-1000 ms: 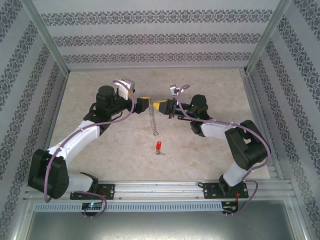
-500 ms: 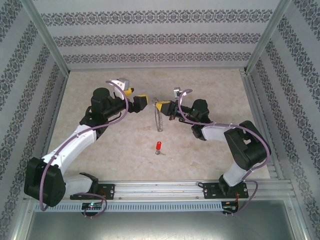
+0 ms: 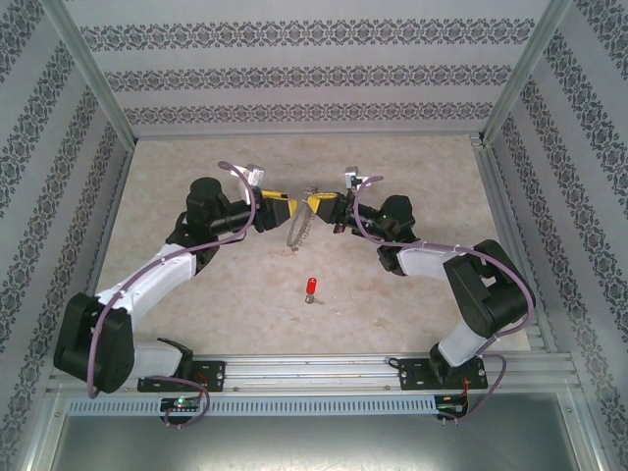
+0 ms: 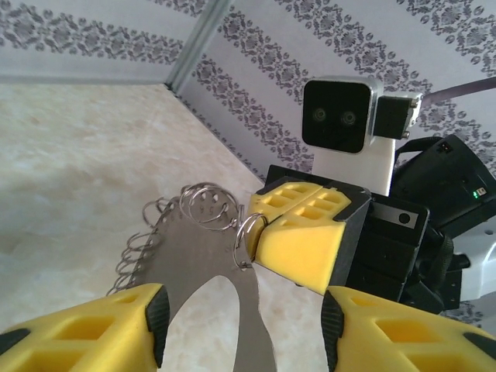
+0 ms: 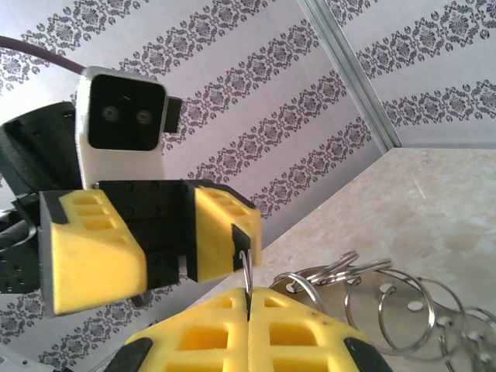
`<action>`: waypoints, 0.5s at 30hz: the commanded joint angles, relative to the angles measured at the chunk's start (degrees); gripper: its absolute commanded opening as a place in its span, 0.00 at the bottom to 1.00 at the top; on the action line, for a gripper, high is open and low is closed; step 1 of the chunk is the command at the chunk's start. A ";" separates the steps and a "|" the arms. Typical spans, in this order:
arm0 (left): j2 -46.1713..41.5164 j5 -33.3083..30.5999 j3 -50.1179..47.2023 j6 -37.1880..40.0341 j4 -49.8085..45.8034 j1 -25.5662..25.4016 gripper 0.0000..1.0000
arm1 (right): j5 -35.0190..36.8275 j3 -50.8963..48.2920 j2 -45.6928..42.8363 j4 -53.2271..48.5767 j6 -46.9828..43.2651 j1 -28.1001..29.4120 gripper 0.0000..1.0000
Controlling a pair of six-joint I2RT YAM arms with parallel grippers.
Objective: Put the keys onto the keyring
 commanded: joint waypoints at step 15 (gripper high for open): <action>5.64 4.65 1.37 -7.51 13.48 0.00 0.49 | -3.22 4.29 3.54 9.57 4.80 0.11 0.00</action>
